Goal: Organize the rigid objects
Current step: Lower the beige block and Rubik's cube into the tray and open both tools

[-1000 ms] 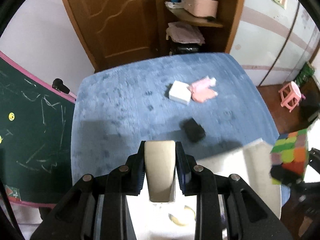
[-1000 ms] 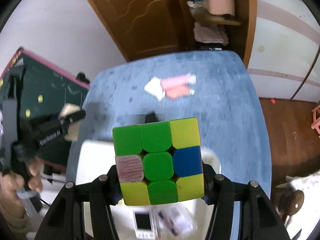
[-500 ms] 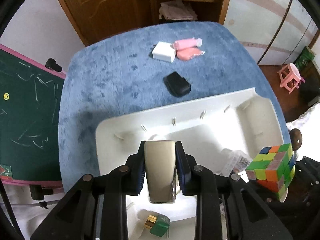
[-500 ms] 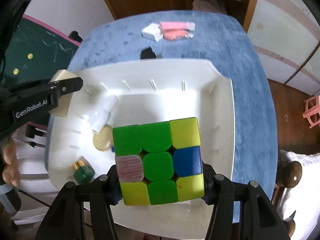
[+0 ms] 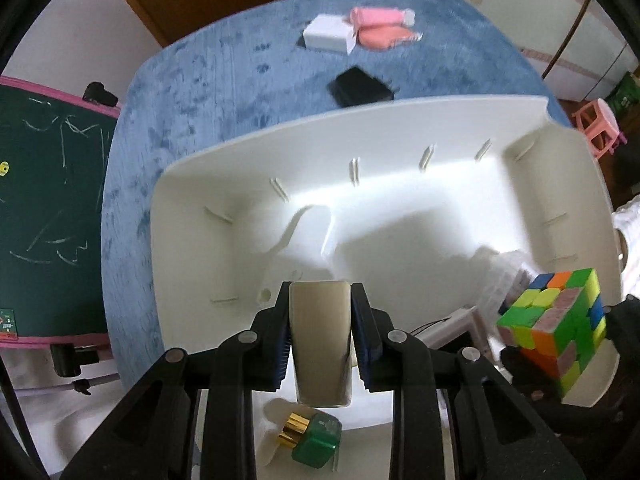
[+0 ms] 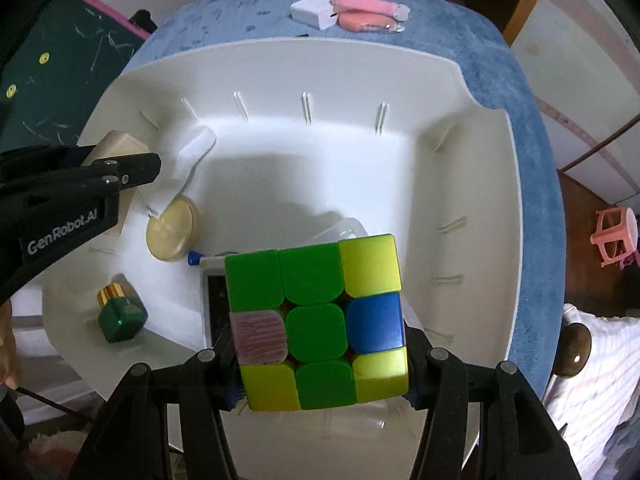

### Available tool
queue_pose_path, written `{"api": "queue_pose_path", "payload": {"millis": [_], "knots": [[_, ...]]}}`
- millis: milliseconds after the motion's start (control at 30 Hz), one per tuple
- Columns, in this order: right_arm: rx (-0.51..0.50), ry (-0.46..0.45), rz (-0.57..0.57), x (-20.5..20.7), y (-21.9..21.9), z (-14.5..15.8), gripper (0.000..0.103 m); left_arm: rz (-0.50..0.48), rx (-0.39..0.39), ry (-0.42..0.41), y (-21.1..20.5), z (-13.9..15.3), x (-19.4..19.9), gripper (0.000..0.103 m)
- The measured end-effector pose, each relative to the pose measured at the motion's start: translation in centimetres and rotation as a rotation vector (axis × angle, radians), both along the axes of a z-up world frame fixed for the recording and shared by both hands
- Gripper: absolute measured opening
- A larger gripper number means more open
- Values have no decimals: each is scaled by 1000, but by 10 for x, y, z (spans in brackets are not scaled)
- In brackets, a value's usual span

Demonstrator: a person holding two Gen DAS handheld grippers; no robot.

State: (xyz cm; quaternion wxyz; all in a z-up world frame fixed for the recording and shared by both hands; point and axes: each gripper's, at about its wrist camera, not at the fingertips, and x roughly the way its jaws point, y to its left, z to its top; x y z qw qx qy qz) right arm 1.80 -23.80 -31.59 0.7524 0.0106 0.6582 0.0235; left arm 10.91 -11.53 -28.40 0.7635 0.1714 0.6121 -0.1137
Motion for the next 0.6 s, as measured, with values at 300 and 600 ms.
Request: {"api": "queue_pose_path", "payload": {"millis": [300, 600], "knots": [[1, 42, -11, 9, -3, -9, 59, 4, 25, 36, 1, -17, -1, 29], [-24, -49, 23, 9, 7, 14, 72, 23, 1, 17, 1, -10, 0, 70]]}}
